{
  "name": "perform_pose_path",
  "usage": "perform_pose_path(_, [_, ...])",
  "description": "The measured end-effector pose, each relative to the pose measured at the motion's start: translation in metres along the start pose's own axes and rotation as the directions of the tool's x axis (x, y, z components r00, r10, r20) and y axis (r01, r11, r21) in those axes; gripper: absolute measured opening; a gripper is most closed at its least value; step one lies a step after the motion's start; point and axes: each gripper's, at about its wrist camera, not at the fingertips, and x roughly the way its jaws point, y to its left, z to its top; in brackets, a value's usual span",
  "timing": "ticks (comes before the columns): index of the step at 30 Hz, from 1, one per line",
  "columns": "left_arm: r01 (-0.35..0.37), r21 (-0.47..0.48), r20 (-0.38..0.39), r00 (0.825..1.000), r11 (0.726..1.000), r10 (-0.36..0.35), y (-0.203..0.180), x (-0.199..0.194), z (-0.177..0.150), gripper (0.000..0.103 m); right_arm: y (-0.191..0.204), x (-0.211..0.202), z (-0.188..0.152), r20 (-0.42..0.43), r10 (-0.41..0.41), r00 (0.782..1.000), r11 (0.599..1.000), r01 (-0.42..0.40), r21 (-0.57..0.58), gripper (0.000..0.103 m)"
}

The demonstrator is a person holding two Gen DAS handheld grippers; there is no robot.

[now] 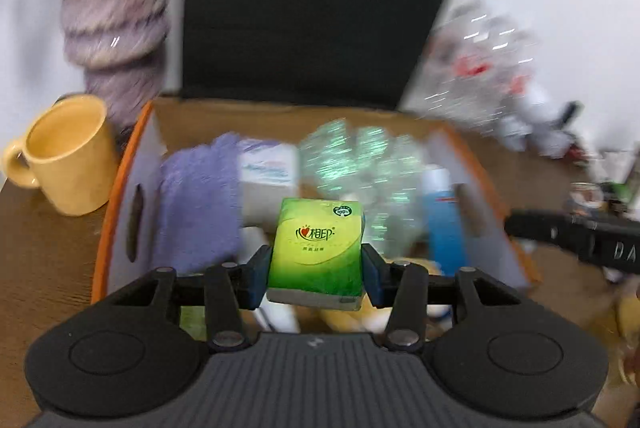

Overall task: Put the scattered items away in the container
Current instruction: 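Carry the tissue pack into the box with the left tool while the right tool releases the white item there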

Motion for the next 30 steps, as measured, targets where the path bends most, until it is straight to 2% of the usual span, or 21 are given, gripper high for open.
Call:
perform_pose_path(1, [-0.009,0.013,-0.017,1.000,1.000,0.009,-0.001,0.006,0.003,0.056,0.000,0.010,0.002,-0.033,-0.020,0.999,1.000,0.020,-0.003,0.029])
perform_pose_path(2, [-0.011,0.023,-0.023,1.000,1.000,0.012,-0.001,0.009,0.005,0.071,0.000,0.020,0.005,-0.066,-0.040,0.997,0.999,0.039,-0.007,0.036])
perform_pose_path(3, [-0.016,0.025,-0.020,1.000,1.000,0.016,0.000,0.010,0.006,0.079,0.000,0.025,0.006,-0.087,-0.061,0.994,0.998,0.061,-0.007,0.043])
perform_pose_path(4, [-0.017,0.023,-0.016,1.000,1.000,0.018,0.001,0.009,0.006,0.085,0.000,0.030,0.006,-0.108,-0.081,0.991,0.997,0.081,-0.007,0.056])
perform_pose_path(5, [-0.019,0.022,-0.011,1.000,1.000,0.019,0.003,0.008,0.006,0.086,-0.001,0.031,0.007,-0.109,-0.086,0.990,0.996,0.087,0.001,0.062])
perform_pose_path(7, [-0.012,0.021,-0.019,1.000,1.000,0.012,0.005,0.006,0.008,0.089,-0.001,0.031,0.007,-0.120,-0.081,0.989,0.996,0.083,0.012,0.064])
perform_pose_path(10, [-0.003,0.043,-0.077,0.997,0.999,0.006,0.006,0.003,0.011,0.103,0.003,0.034,0.010,-0.197,-0.076,0.977,0.997,0.079,0.008,0.074])
perform_pose_path(13, [-0.029,0.104,-0.142,0.989,0.994,0.044,0.003,0.001,0.010,0.103,0.007,0.037,0.014,-0.282,-0.081,0.956,0.997,0.080,-0.014,0.082])
perform_pose_path(15, [-0.059,0.125,-0.170,0.982,0.990,0.080,0.002,-0.002,0.008,0.103,0.011,0.034,0.014,-0.308,-0.093,0.947,0.996,0.090,-0.022,0.085])
perform_pose_path(17, [-0.071,0.115,-0.193,0.977,0.991,0.092,0.005,-0.004,0.005,0.103,0.015,0.032,0.011,-0.324,-0.096,0.941,0.995,0.092,-0.026,0.091])
perform_pose_path(20, [-0.070,0.094,-0.232,0.969,0.993,0.091,0.011,-0.011,0.000,0.103,0.017,0.029,0.006,-0.361,-0.098,0.927,0.995,0.096,-0.023,0.091])
perform_pose_path(25, [-0.109,0.064,-0.259,0.958,0.992,0.122,0.019,-0.027,-0.010,0.103,0.023,0.011,0.000,-0.350,-0.116,0.930,0.993,0.111,-0.032,0.091])
perform_pose_path(30, [-0.074,0.083,-0.231,0.969,0.994,0.092,0.014,-0.051,-0.018,0.103,0.033,-0.013,-0.011,-0.328,-0.108,0.939,0.994,0.100,-0.041,0.092])
